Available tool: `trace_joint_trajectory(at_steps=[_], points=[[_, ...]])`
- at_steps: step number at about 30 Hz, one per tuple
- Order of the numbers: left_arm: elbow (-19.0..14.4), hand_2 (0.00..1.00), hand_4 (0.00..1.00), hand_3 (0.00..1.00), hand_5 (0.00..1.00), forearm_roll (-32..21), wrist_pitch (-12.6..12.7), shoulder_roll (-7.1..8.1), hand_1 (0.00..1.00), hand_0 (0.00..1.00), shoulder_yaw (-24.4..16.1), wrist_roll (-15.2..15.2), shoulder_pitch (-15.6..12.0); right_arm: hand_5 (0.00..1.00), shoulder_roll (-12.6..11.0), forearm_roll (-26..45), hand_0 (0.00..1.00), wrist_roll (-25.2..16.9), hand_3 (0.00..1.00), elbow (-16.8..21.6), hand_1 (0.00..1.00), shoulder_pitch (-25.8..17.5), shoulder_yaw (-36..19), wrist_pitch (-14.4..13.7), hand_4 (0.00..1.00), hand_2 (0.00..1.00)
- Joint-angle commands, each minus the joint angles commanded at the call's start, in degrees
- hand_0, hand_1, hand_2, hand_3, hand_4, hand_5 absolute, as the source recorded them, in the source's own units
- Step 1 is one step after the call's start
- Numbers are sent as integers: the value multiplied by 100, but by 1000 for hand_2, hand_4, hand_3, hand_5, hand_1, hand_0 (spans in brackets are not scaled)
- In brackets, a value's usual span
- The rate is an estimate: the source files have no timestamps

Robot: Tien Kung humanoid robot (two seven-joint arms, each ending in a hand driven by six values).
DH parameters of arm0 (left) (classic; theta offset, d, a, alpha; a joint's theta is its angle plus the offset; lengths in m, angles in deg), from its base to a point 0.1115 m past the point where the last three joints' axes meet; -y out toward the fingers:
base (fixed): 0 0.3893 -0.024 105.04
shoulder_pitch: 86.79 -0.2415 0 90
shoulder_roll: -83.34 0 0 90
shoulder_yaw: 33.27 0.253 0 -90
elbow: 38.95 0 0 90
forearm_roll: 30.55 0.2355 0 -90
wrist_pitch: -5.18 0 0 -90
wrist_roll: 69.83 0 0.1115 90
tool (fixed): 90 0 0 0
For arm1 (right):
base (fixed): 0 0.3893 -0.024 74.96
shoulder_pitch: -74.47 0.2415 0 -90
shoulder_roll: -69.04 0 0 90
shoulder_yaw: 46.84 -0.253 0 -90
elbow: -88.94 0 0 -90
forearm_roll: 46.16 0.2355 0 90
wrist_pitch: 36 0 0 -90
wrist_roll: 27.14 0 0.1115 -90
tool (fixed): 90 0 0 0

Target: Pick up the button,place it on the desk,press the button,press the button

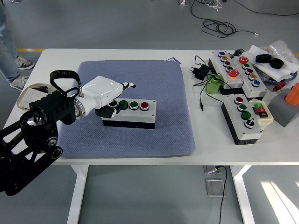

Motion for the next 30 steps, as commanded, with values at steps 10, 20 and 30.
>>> trace_joint_trajectory(at_steps=[10, 20, 30], points=[[45, 69, 459, 905, 2, -73, -277, 23, 46, 69, 115, 35, 31, 479, 0, 19, 787, -1, 751, 0, 797, 6, 25, 7, 412, 817], [101, 71, 459, 900, 2, -126, -334, 31, 47, 71, 364, 42, 114, 479, -2, 15, 787, 2, 751, 0, 797, 0, 15, 2, 412, 817], [323, 76, 469, 895, 2, -219, -337, -71, 52, 77, 582, 31, 233, 479, 0, 19, 787, 9, 751, 0, 797, -13, 35, 3, 412, 817]])
